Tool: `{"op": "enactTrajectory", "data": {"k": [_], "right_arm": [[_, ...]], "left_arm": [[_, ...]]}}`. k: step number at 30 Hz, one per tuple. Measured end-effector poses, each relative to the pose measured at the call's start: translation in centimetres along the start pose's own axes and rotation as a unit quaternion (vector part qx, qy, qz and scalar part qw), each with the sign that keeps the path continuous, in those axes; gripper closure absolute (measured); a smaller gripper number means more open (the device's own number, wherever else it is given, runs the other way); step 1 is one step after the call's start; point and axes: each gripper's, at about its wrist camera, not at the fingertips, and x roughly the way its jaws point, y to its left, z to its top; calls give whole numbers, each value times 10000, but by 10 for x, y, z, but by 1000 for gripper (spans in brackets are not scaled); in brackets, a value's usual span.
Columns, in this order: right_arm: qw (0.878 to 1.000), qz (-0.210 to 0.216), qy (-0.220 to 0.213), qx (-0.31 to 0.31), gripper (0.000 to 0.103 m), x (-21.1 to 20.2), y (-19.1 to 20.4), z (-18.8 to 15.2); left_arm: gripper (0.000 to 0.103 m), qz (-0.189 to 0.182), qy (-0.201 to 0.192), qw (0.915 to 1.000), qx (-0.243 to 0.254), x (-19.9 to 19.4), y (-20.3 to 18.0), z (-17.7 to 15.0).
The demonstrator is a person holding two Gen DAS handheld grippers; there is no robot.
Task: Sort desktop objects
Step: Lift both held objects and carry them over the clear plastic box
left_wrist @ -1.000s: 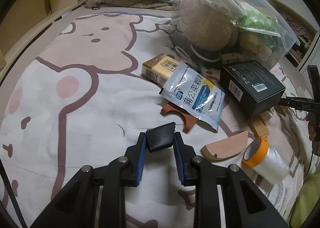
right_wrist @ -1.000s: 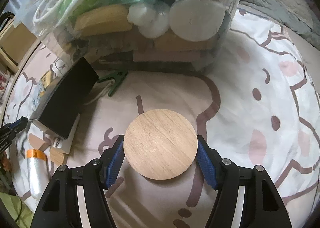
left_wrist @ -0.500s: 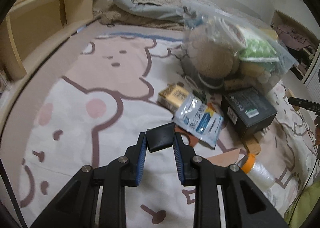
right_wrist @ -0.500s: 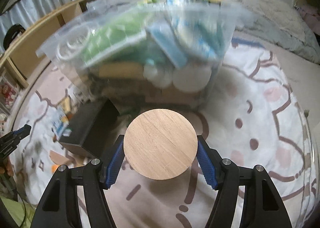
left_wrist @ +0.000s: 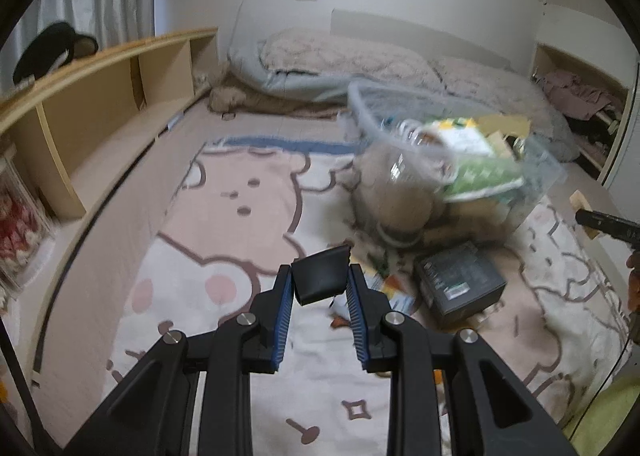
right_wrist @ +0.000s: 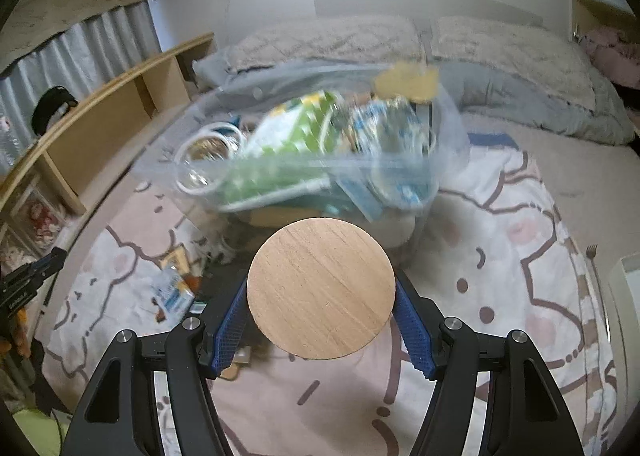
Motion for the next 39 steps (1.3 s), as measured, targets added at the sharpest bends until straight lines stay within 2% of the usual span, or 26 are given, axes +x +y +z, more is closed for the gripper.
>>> {"op": "enactTrajectory", "data": {"k": [12, 22, 27, 31, 35, 39], "right_arm": [[9977, 210, -570, -286, 34, -57, 38, 25], [9951, -141, -818, -540, 34, -115, 54, 51], [9927, -204, -1066, -521, 34, -136, 56, 69], [9917, -17, -1226, -387, 34, -134, 51, 80], [9919, 170, -1231, -272, 34, -110, 38, 94], [9922, 23, -1219, -252, 34, -85, 18, 112]], "left_arm": [[76, -120, -583, 9974, 395, -57, -49, 46], [76, -585, -1013, 9919, 499, -91, -96, 76], [76, -675, -1184, 9892, 548, -97, -118, 96], [76, -776, -1232, 9877, 569, -90, -136, 114], [76, -764, -1326, 9863, 612, -71, -149, 131], [76, -772, -1414, 9850, 622, -46, -159, 155]]}}
